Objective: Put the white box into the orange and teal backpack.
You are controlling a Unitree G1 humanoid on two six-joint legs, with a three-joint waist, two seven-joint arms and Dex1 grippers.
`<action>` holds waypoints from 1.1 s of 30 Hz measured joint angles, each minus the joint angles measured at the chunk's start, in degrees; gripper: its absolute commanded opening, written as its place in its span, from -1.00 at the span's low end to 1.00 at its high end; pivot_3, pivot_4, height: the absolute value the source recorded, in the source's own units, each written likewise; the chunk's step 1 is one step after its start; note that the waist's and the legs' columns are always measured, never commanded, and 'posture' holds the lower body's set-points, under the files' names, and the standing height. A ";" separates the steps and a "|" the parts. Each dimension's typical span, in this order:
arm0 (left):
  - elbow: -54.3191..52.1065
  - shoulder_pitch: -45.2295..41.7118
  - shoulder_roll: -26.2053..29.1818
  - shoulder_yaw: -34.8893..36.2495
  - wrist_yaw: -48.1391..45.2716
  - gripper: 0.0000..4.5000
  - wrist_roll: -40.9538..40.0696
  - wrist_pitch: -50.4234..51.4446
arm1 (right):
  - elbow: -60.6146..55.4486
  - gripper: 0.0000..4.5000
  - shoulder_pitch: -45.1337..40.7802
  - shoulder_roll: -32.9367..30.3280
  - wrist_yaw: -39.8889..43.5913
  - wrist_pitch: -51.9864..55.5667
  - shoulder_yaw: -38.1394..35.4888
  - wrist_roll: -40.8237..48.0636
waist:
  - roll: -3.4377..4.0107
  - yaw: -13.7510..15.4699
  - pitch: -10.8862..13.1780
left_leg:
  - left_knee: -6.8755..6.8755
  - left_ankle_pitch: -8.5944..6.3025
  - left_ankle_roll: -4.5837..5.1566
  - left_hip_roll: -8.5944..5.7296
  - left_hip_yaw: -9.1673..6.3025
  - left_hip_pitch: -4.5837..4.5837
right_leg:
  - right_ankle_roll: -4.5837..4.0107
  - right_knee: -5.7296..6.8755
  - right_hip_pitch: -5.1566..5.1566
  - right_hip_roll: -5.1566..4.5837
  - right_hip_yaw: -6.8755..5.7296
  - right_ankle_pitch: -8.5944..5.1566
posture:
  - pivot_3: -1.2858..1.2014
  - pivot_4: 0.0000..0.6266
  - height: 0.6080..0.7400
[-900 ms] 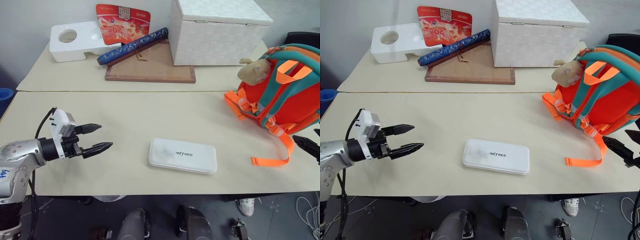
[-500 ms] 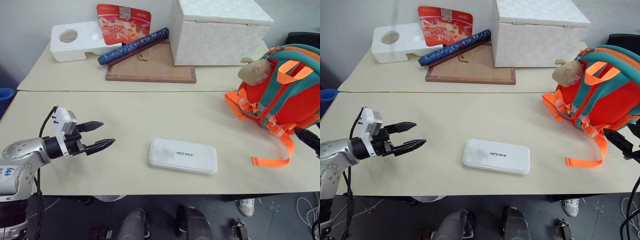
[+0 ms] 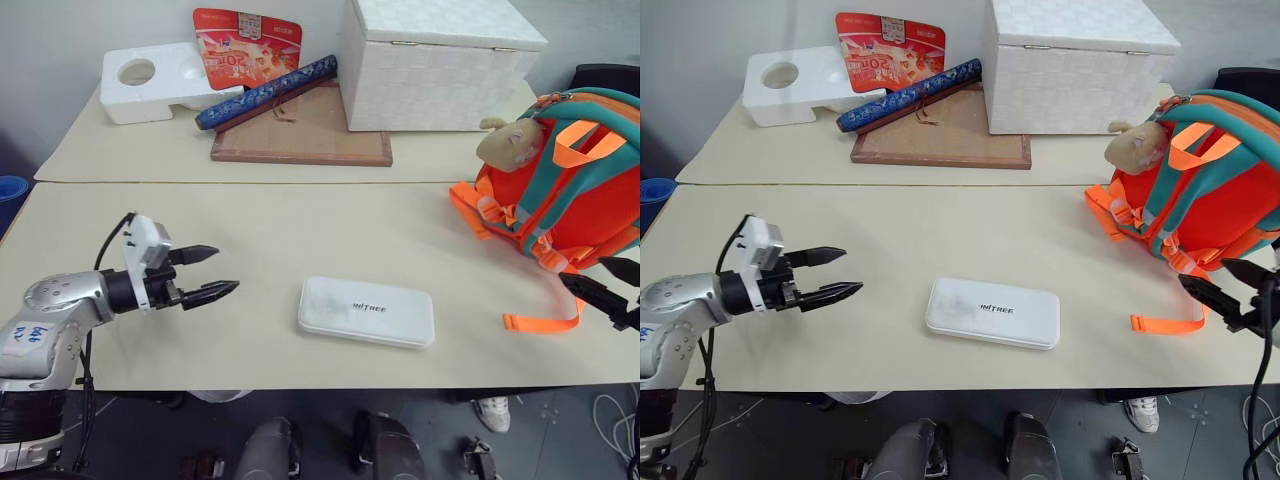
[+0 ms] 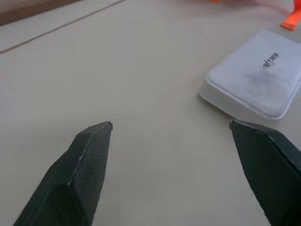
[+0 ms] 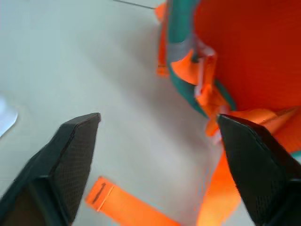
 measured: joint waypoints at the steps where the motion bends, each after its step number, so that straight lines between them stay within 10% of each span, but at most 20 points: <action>1: -0.01 -0.25 0.43 -0.93 -0.90 0.34 0.59 -0.45 | -0.42 0.31 -0.05 -0.65 1.13 -0.16 0.76 -0.16 | 0.00 -0.07 0.00 | 0.00 0.00 0.00 0.00 0.00 0.00 | 0.00 -0.01 0.00 0.01 -0.01 0.00 | 0.03 -0.52 1.00; 10: 0.17 -5.67 -0.70 -13.08 -5.31 -0.94 7.63 -5.15 | -1.66 -1.00 -8.84 -4.46 11.83 -3.60 17.53 -2.95 | 0.00 -0.02 0.00 | 0.04 0.01 0.01 0.00 -0.01 -0.01 | 0.00 0.01 0.00 0.00 -0.03 0.00 | 0.03 -0.52 1.00; 17: 2.75 -9.70 -3.41 -21.82 -4.65 -0.98 15.60 -6.38 | -0.72 -1.00 -15.38 -5.50 16.95 -7.58 33.47 -11.13 | -0.01 0.26 0.01 | 0.14 0.06 0.10 -0.03 0.01 -0.13 | 0.02 -0.02 -0.02 0.02 -0.09 0.01 | 0.03 -0.52 1.00; 33: 4.22 -12.33 -9.74 -24.72 -5.18 -0.98 18.34 -8.29 | 2.36 -1.00 -20.14 -2.07 19.32 -12.59 41.47 -17.56 | -0.01 0.12 0.01 | 0.23 0.16 0.11 -0.04 0.00 -0.08 | 0.04 0.09 0.00 0.01 -0.15 0.02 | 0.03 -0.52 1.00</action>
